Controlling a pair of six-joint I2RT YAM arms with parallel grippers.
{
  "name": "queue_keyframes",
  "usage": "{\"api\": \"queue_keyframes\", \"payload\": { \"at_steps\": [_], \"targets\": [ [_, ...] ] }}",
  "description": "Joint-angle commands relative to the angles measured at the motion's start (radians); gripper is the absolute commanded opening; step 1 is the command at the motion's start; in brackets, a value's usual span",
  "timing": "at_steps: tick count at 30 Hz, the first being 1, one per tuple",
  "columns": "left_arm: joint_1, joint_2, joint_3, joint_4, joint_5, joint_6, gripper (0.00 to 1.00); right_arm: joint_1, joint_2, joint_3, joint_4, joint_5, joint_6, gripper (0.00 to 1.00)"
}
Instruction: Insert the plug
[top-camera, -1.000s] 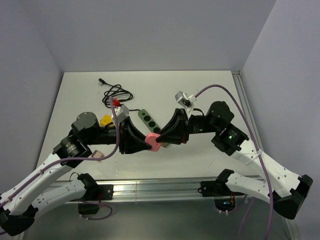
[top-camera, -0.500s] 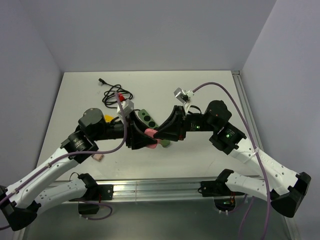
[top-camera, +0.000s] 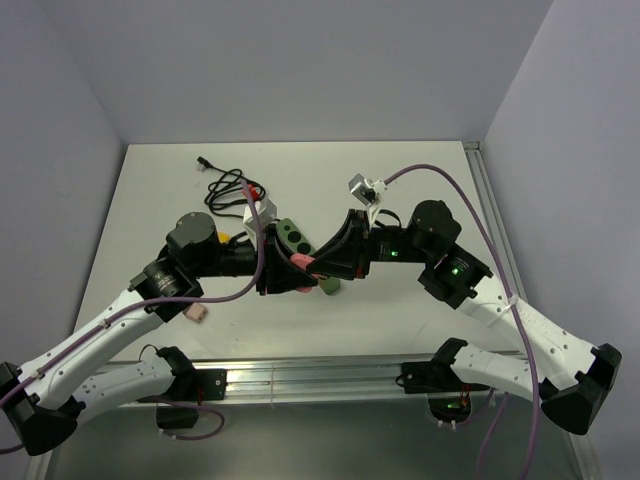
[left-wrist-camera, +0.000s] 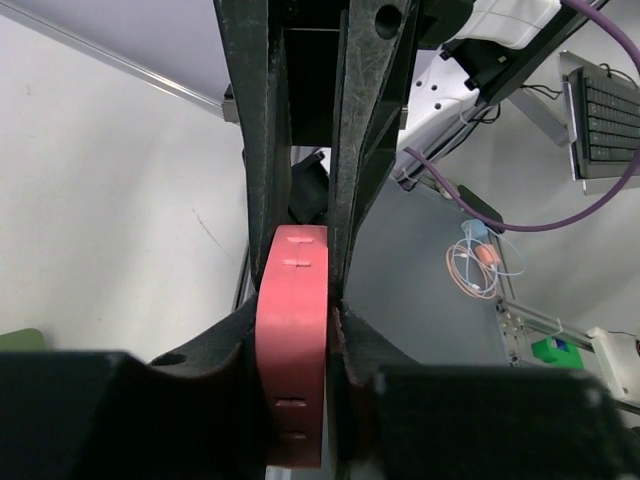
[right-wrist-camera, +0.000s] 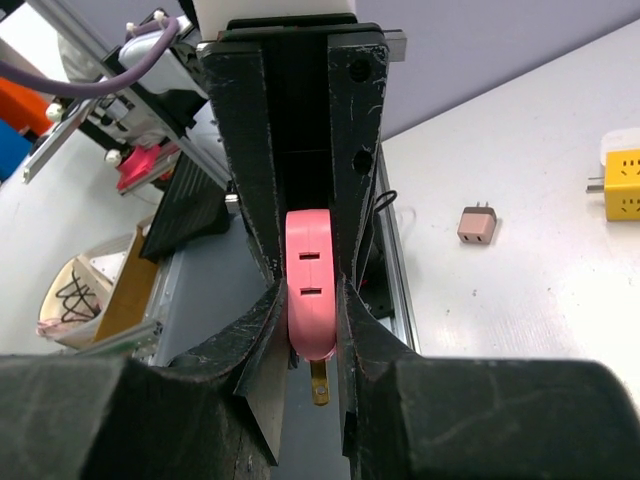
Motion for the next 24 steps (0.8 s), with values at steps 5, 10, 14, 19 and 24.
{"api": "queue_keyframes", "payload": {
  "at_steps": [5,10,14,19,24],
  "targets": [
    [0.002,-0.001,0.027,0.001,-0.038,0.003,0.00,0.009,-0.023,0.035,0.019,-0.003,-0.007,0.00],
    [0.004,-0.016,0.013,-0.001,-0.052,0.003,0.00,0.008,-0.032,0.038,-0.004,0.004,-0.017,0.00],
    [0.004,-0.018,0.016,-0.002,-0.039,0.001,0.00,0.008,-0.024,0.044,-0.015,-0.002,-0.021,0.00],
    [0.004,-0.007,0.036,-0.036,-0.060,0.009,0.00,0.014,-0.026,0.044,-0.013,-0.003,-0.015,0.00],
    [0.004,-0.012,0.036,-0.025,-0.088,-0.003,0.37,0.021,-0.024,0.047,-0.022,0.001,-0.020,0.00]
  ]
}}
